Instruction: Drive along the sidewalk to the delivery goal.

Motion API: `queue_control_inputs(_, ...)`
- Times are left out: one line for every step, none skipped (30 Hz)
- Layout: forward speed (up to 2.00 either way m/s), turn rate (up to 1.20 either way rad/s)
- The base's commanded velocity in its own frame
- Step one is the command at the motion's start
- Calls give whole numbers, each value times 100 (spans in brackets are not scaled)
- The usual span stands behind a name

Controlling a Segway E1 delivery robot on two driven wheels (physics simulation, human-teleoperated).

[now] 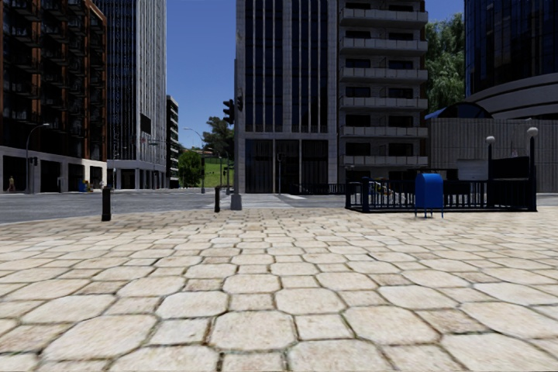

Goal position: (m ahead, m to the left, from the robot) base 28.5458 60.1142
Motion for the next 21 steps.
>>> queue_control_inputs(200,0)
queue_control_inputs(200,0)
queue_control_inputs(200,0)
queue_control_inputs(200,0)
queue_control_inputs(200,0)
queue_control_inputs(200,6)
queue_control_inputs(200,51)
queue_control_inputs(200,120)
queue_control_inputs(200,120)
queue_control_inputs(200,120)
queue_control_inputs(200,71)
queue_control_inputs(200,19)
queue_control_inputs(200,1)
queue_control_inputs(200,0)
queue_control_inputs(200,0)
queue_control_inputs(200,0)
queue_control_inputs(200,0)
queue_control_inputs(200,0)
queue_control_inputs(200,0)
queue_control_inputs(200,0)
queue_control_inputs(200,0)
